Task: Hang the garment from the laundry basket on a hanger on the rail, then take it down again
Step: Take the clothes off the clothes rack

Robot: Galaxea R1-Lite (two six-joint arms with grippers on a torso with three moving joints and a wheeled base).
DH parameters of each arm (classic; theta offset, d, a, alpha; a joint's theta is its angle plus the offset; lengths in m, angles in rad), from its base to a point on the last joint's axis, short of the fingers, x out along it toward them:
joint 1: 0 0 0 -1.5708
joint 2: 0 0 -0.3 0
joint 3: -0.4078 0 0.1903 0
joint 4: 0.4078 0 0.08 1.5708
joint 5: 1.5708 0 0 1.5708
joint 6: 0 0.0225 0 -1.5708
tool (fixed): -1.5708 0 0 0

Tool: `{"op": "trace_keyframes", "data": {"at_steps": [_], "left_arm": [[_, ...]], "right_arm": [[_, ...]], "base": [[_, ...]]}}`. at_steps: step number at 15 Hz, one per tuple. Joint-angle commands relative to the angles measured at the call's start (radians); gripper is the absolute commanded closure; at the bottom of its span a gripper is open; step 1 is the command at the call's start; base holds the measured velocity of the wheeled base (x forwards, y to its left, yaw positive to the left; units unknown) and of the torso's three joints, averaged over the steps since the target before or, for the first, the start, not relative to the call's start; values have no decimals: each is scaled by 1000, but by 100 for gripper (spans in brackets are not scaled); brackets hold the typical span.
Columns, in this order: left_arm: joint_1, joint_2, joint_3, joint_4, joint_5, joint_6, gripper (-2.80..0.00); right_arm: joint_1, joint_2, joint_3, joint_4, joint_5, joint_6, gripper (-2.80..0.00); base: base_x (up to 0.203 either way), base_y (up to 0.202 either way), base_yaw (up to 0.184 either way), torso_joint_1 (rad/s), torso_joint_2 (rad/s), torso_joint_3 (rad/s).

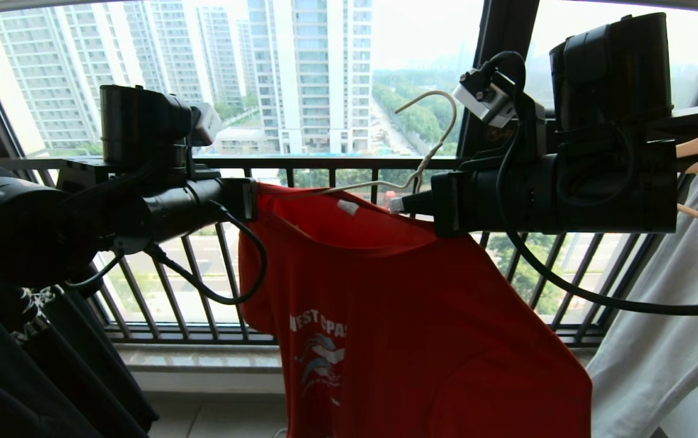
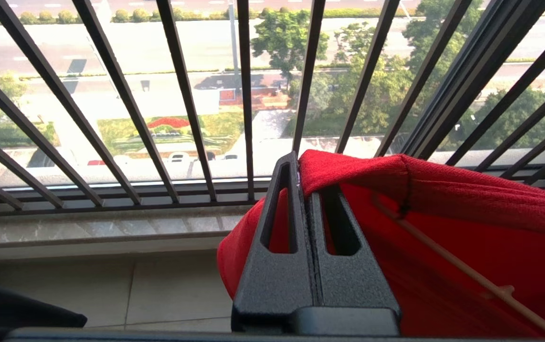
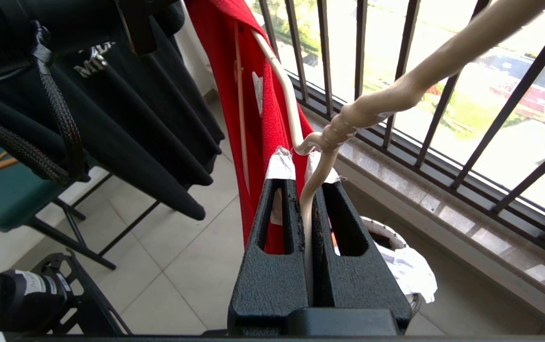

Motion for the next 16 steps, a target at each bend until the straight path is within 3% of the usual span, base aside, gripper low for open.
{"op": "trace_keyframes", "data": {"at_steps": [1, 3, 5, 7, 9, 12, 13, 16], "left_arm": [[36, 84, -41, -2, 3, -48, 0], [62, 156, -76, -32, 4, -109, 0], [72, 199, -71, -196, -17, -160, 0], [75, 201, -26, -233, -133, -188, 0], [102, 225, -31, -245, -172, -280, 0], [132, 282, -27, -417, -229, -344, 0], [136, 285, -25, -422, -235, -358, 0], [161, 271, -12, -422, -346, -441, 0]], "right_arm": [[-6, 2, -5, 0, 2, 1, 0], [-6, 2, -3, 0, 1, 1, 0], [-6, 11, -5, 0, -2, 4, 0], [-6, 15, -6, -8, -15, 4, 0], [-6, 14, -5, -13, -15, 2, 0], [-7, 15, -5, -13, -15, 4, 0], [-8, 15, -6, -13, -16, 4, 0], [-9, 15, -6, -13, -16, 4, 0]], "base": [[0, 0, 0, 0, 0, 0], [0, 0, 0, 0, 0, 0], [0, 0, 0, 0, 0, 0], [0, 0, 0, 0, 0, 0], [0, 0, 0, 0, 0, 0], [0, 0, 0, 0, 0, 0], [0, 0, 0, 0, 0, 0], [0, 0, 0, 0, 0, 0]]}}
